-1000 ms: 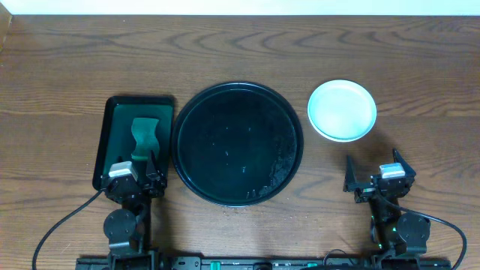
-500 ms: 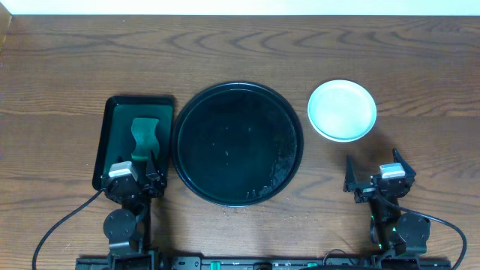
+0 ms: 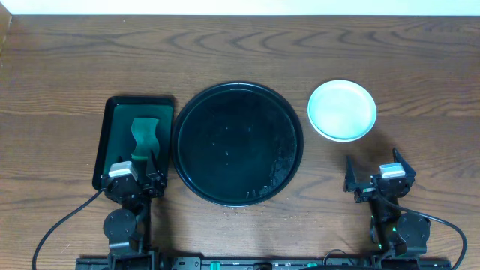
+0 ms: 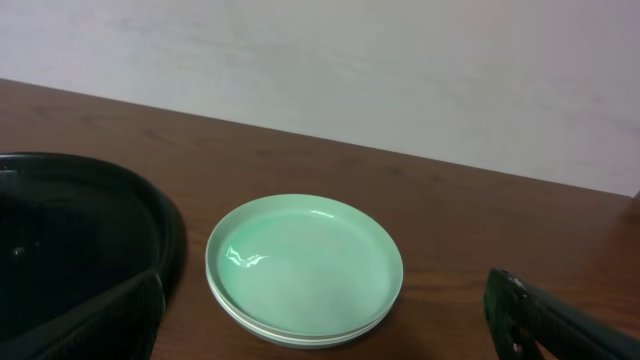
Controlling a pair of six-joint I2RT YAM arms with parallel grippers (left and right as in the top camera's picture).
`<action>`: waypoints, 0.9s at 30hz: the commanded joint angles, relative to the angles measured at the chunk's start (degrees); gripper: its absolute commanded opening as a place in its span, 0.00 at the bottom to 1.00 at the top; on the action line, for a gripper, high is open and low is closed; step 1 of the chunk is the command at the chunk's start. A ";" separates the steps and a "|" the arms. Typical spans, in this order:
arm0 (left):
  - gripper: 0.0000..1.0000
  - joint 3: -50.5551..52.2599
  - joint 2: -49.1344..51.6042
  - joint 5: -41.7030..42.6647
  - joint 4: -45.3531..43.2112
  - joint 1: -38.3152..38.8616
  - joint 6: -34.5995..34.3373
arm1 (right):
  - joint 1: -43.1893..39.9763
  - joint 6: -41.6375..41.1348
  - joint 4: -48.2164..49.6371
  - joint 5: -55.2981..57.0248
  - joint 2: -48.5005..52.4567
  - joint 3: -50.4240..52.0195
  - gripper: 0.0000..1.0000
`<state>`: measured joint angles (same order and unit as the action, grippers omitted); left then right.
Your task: Clean dirty plates on tray and stack at the side
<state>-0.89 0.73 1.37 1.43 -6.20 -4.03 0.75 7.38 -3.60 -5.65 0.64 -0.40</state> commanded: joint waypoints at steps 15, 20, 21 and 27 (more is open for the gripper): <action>0.73 0.66 -0.44 -0.96 2.73 0.22 1.01 | -0.28 0.39 -0.13 -0.46 -0.26 0.09 0.99; 0.73 0.66 -0.44 -0.96 2.73 0.22 1.01 | -0.28 0.42 -0.13 -0.46 -0.26 0.09 0.99; 0.73 0.66 -0.44 -0.94 2.73 0.22 1.01 | -0.28 0.39 -0.15 -0.46 -0.26 0.09 0.99; 0.73 0.66 -0.44 -0.96 2.73 0.22 1.01 | -0.28 0.39 -0.13 -0.46 -0.26 0.09 0.99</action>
<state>-0.91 0.73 1.34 1.43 -6.20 -4.03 0.75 7.38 -3.60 -5.65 0.64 -0.40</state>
